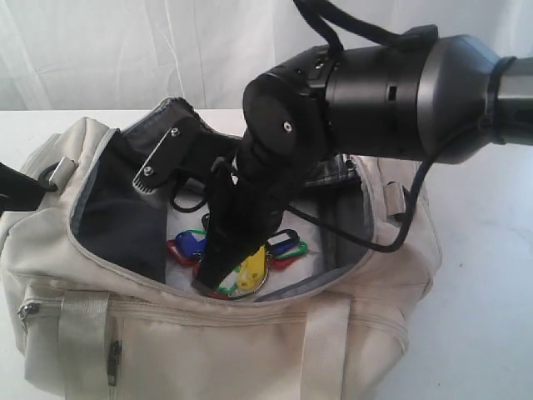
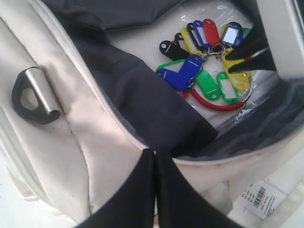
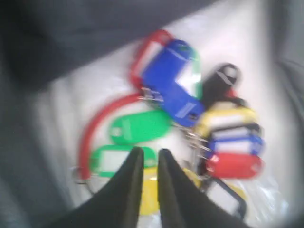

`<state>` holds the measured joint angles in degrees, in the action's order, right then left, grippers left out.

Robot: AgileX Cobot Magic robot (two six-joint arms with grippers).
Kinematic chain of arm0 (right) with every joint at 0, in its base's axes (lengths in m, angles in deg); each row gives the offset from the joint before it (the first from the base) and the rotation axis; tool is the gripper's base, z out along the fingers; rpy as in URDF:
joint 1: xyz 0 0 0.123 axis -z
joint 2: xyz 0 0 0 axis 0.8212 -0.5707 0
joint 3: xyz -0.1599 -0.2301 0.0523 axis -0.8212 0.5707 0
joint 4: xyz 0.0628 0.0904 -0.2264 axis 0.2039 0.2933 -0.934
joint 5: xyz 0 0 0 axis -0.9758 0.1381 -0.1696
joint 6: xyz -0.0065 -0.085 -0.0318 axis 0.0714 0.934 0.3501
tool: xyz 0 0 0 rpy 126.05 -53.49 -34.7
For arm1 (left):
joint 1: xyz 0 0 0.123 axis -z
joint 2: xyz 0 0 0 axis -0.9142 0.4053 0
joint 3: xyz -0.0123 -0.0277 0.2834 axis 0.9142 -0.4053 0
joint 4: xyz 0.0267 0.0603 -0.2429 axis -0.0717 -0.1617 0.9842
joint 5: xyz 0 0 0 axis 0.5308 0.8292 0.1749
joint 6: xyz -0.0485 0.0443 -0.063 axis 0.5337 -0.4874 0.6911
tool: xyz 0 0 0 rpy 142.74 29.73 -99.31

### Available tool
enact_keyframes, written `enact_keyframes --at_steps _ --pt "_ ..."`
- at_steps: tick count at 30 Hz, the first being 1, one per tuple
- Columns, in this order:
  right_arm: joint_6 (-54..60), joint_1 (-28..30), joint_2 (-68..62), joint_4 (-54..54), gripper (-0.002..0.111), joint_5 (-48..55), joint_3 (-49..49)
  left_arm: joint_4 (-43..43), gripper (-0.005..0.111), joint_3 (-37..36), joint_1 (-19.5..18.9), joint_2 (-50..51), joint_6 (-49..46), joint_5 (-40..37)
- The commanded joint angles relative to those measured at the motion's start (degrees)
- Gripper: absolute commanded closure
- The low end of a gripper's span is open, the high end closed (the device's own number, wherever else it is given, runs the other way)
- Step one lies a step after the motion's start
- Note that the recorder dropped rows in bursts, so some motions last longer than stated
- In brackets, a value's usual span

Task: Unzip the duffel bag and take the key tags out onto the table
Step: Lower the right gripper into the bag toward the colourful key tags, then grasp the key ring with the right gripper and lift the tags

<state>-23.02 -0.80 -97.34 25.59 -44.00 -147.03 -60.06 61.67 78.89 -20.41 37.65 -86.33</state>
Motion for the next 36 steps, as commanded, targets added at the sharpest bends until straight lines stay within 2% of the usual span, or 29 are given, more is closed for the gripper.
enact_keyframes --at_steps 1,3,5,13,23,25,26,28,30,31,36 --pt "-12.87 3.26 0.19 -6.72 0.065 1.51 -0.25 0.93 0.107 -0.34 -0.10 -0.27 -0.09 -0.74" --pt "-10.98 4.80 -0.40 -5.76 0.049 3.85 -0.25 1.10 0.107 -0.34 -0.10 -0.27 -0.09 -0.74" --pt "-9.15 6.15 -1.33 -3.68 0.039 4.71 -0.25 1.29 0.107 -0.34 -0.10 -0.27 -0.09 -0.74" --pt "-7.47 9.17 -5.67 3.10 0.037 0.70 -2.56 1.56 0.107 -0.34 -0.10 -0.27 -0.09 -0.74" --pt "-6.47 9.31 -15.02 4.51 0.039 5.37 -5.75 1.68 0.107 -0.34 -0.10 -0.27 -0.38 -0.83" --pt "-6.47 9.31 -15.40 4.51 0.047 6.13 -5.74 1.68 0.107 -0.34 -0.10 -0.27 -0.38 -0.83" --pt "-6.47 9.31 -15.40 4.44 0.055 6.26 -5.74 1.68 0.107 -0.34 -0.10 -0.27 -0.38 -0.83" --pt "-6.55 9.31 -14.81 4.38 0.076 6.75 -6.15 1.68 0.107 -0.34 -0.10 -0.27 -0.38 -0.83" --pt "-6.55 9.31 -14.08 4.29 0.101 7.63 -7.06 1.77 0.107 -0.34 -0.10 -0.27 -0.70 -0.83" --pt "-6.77 9.31 -13.51 4.29 0.108 7.52 -7.37 1.77 0.107 -0.34 -0.10 -0.27 -1.03 -0.83" --pt "-6.99 9.31 -9.80 4.29 0.108 7.39 -10.29 2.02 0.107 -0.34 -0.10 -0.27 -1.15 -0.98"
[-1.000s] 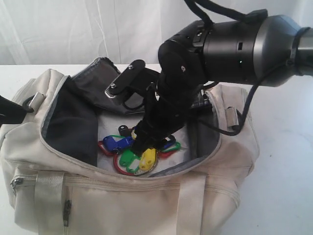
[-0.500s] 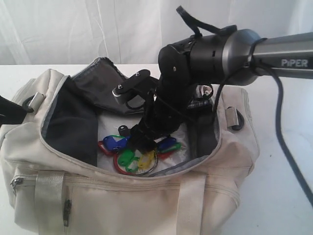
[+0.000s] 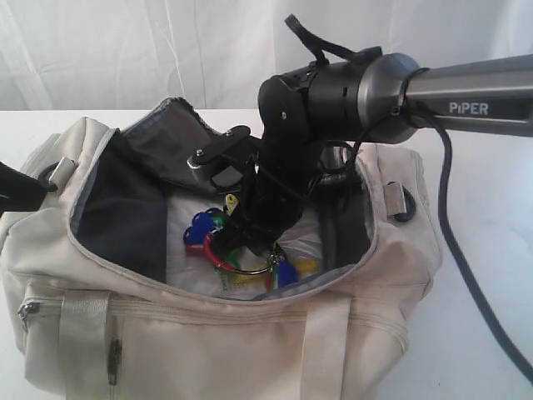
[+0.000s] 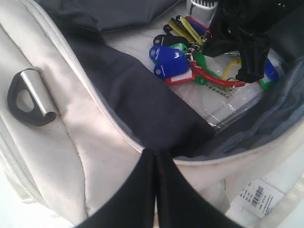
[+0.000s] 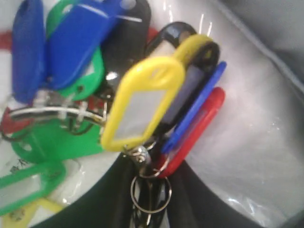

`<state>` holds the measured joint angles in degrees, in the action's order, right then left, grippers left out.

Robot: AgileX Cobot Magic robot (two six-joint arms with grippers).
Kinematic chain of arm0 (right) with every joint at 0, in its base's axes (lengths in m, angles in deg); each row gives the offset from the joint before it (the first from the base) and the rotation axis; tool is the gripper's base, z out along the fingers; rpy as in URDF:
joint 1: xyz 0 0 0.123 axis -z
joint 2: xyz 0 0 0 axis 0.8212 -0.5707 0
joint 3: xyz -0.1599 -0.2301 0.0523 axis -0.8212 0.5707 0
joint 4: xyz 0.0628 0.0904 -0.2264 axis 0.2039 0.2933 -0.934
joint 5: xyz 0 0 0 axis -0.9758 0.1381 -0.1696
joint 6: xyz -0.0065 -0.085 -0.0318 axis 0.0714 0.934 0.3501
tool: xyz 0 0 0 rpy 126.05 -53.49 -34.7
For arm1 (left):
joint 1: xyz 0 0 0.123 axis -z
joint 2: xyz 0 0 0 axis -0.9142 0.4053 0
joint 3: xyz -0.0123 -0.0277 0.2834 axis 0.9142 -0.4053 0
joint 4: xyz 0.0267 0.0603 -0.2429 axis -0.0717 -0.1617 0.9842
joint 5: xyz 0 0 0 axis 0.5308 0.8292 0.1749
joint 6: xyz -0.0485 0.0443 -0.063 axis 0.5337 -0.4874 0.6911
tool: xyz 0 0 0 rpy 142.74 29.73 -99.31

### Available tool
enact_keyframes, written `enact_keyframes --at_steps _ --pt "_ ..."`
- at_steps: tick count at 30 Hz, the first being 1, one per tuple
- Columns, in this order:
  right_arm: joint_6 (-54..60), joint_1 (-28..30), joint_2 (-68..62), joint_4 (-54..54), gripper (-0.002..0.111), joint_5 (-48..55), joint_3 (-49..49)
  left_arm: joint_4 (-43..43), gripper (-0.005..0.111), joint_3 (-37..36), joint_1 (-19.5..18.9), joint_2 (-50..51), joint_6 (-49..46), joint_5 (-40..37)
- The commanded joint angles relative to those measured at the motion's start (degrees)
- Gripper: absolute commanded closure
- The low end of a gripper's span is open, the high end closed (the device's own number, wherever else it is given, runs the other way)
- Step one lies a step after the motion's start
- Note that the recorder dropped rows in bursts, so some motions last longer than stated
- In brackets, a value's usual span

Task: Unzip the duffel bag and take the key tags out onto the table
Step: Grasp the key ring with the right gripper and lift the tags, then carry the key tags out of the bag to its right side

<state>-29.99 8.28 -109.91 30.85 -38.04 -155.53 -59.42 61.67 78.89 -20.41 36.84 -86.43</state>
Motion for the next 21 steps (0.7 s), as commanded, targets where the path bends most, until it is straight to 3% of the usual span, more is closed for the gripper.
enact_keyframes --at_steps 1,12,17,21 --pt "-0.02 0.23 3.60 -0.97 0.108 1.43 -2.24 1.38 0.107 -0.34 -0.10 -0.27 -0.34 -0.88" --pt "0.12 0.23 11.92 -1.69 0.108 1.71 -5.27 1.38 0.107 -0.34 -0.10 -0.27 -0.34 -0.88" --pt "-3.05 0.98 16.60 -11.37 0.108 3.32 -5.27 1.38 0.107 -0.34 -0.10 -0.27 -0.50 -0.88" --pt "-4.08 5.02 22.04 -14.60 0.108 7.13 -5.27 1.38 0.107 -0.34 -0.10 -0.27 -0.50 -0.88"
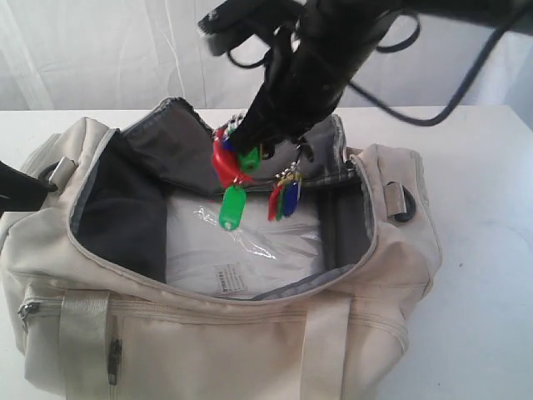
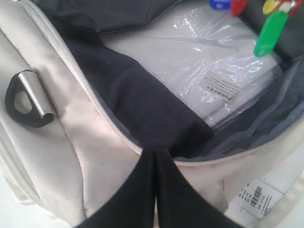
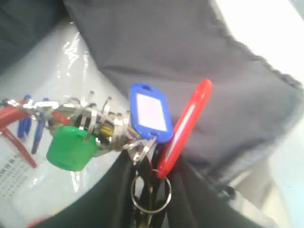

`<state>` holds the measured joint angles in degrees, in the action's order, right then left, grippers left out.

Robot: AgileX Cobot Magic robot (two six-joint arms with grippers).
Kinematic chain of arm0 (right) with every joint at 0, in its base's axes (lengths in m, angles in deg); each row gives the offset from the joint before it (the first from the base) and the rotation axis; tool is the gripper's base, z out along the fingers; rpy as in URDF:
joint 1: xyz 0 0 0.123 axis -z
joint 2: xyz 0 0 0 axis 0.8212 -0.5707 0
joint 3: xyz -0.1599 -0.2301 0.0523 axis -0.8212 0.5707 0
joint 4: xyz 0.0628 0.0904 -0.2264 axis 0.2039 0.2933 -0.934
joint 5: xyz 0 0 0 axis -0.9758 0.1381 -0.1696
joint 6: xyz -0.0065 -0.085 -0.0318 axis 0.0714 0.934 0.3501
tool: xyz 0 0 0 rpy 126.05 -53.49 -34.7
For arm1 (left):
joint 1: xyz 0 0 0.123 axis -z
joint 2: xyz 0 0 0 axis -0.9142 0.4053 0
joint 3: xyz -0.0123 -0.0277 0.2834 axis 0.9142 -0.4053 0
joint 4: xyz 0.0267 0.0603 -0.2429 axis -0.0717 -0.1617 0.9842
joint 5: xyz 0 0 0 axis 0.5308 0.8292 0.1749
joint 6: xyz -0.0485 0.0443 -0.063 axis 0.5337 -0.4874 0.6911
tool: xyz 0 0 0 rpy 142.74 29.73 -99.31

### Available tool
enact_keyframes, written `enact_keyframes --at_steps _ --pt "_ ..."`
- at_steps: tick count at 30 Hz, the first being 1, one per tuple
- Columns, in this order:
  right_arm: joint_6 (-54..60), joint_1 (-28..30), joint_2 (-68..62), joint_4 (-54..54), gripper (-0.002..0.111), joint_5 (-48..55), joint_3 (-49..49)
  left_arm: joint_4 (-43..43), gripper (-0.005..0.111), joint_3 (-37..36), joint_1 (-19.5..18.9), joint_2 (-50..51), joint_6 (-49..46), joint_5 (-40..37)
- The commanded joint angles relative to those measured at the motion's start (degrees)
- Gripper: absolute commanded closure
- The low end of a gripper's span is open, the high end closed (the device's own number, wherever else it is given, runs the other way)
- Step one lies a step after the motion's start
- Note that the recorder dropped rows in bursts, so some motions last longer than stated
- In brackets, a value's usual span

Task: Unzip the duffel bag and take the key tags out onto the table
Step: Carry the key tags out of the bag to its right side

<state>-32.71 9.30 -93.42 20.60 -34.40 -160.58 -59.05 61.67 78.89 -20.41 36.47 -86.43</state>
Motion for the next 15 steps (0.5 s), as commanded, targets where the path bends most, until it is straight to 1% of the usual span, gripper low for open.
enact_keyframes --at_steps 1,5,8,12,15 --pt "-1.36 5.28 6.53 -4.82 0.108 4.46 -0.22 1.01 0.107 -0.34 -0.10 -0.27 -0.13 -0.88" --pt "-1.36 12.93 9.87 -5.20 0.108 9.88 0.11 1.01 0.107 -0.34 -0.10 -0.27 -0.25 -1.12" --pt "-1.61 19.37 11.12 -5.20 0.108 11.94 2.76 1.01 0.107 -0.34 -0.10 -0.27 -0.25 -1.12" --pt "-4.96 26.64 11.49 -5.08 0.108 8.36 9.17 1.01 0.107 -0.34 -0.10 -0.27 -0.25 -1.12" --pt "-6.82 30.94 11.49 -5.08 0.108 4.00 14.77 1.01 0.107 -0.34 -0.10 -0.27 -0.25 -1.12"
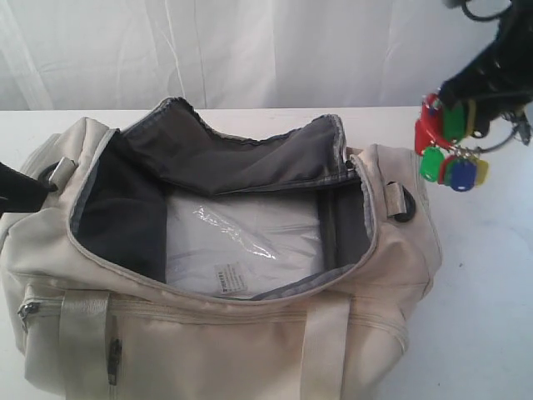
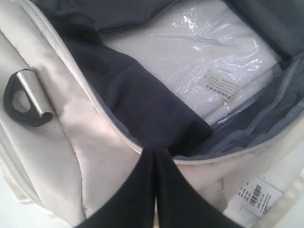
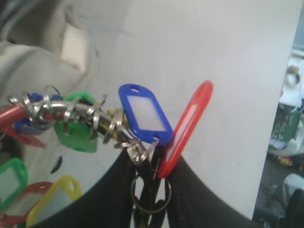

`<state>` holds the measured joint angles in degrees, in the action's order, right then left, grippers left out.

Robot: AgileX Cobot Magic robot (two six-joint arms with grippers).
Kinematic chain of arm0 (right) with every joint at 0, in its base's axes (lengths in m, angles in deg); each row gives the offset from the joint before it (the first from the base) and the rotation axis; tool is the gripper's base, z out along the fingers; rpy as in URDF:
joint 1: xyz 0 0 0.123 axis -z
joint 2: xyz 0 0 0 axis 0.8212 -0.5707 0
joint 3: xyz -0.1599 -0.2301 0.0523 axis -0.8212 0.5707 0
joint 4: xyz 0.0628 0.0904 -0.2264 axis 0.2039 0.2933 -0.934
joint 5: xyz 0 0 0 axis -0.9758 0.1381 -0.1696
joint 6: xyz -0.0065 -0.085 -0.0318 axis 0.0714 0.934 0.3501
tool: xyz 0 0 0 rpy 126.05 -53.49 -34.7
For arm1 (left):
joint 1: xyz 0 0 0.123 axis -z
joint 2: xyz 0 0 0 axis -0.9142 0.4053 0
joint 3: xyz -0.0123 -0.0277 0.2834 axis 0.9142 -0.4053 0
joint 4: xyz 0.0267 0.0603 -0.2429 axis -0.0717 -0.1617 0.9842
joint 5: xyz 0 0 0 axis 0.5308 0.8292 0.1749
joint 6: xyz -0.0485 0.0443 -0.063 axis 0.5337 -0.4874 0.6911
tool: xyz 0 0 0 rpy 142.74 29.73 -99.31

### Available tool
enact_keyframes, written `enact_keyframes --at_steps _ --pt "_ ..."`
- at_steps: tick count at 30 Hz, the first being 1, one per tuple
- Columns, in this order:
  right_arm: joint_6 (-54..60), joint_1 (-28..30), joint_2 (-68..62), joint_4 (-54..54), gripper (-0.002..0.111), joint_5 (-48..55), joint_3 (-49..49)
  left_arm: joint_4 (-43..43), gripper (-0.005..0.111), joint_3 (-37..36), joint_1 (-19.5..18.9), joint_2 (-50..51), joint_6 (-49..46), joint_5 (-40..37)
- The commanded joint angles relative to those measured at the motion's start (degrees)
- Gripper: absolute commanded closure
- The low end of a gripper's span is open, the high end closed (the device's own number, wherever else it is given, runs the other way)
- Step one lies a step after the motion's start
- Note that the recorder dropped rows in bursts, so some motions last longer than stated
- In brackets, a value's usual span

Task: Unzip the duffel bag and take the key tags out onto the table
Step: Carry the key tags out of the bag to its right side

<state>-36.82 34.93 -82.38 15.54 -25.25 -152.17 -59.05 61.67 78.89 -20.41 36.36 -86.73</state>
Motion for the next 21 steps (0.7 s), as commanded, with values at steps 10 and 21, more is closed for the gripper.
enact_keyframes --at_steps 10,21 --pt "4.42 6.90 -1.48 16.43 0.108 -21.53 19.78 1.01 0.107 -0.34 -0.10 -0.27 -0.13 -0.81" --pt "16.42 -2.70 -8.59 29.43 0.108 -22.56 19.60 1.17 0.107 -0.34 -0.10 -0.27 -0.13 -0.84"
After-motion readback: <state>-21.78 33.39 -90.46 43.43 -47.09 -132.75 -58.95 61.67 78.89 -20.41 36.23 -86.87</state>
